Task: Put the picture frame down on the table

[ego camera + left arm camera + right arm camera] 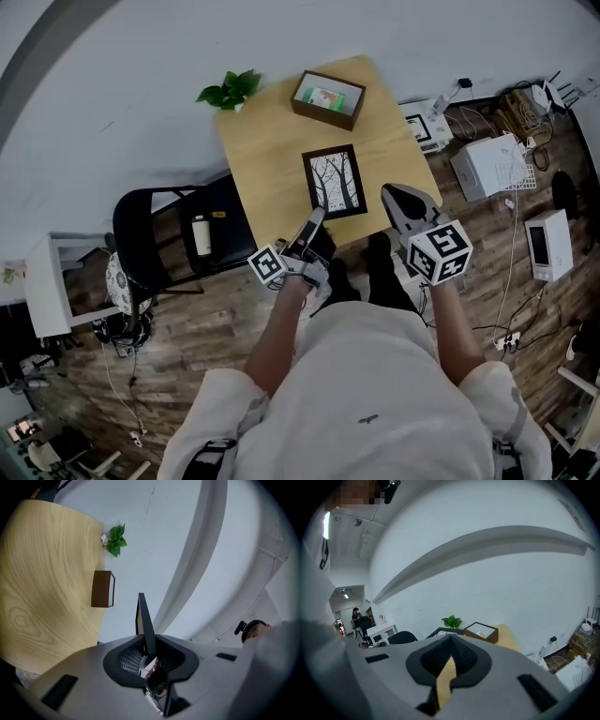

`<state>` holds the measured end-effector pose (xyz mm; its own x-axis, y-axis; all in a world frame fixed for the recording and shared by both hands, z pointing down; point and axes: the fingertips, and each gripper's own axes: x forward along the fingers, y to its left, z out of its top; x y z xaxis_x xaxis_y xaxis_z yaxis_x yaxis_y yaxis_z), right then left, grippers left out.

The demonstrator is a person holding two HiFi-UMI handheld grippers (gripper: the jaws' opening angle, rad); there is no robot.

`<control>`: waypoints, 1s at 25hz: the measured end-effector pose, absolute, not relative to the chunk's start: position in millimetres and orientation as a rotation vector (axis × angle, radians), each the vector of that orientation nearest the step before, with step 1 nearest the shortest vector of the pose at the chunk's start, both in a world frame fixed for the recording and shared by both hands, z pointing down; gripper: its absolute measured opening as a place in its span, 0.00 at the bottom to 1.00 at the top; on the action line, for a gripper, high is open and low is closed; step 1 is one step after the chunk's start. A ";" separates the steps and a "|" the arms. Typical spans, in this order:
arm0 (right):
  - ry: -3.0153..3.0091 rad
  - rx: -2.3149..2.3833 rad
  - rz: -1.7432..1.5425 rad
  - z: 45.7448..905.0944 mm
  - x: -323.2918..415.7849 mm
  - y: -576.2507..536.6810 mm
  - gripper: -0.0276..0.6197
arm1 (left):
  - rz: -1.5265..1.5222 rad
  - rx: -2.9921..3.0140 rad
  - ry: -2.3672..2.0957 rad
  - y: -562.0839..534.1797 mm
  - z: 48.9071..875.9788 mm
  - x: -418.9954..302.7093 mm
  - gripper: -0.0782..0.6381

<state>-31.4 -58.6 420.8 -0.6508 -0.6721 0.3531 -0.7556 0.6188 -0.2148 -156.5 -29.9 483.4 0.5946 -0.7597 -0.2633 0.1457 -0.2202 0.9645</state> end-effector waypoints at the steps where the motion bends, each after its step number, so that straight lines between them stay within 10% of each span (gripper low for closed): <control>1: -2.607 1.160 0.511 422.2 -31.1 -61.8 0.04 | -0.910 1.579 -0.535 -33.2 485.3 -155.7 0.21; 25: -2.635 0.880 0.598 466.5 -8.9 -152.4 0.04 | -0.962 1.423 -0.765 -99.4 550.2 -123.5 0.21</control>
<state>-8.9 -152.4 466.5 -0.7678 -0.4992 0.4016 -0.6237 0.7258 -0.2901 -123.5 -99.4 550.2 0.4426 -0.8889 -0.1178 0.0861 -0.0886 0.9923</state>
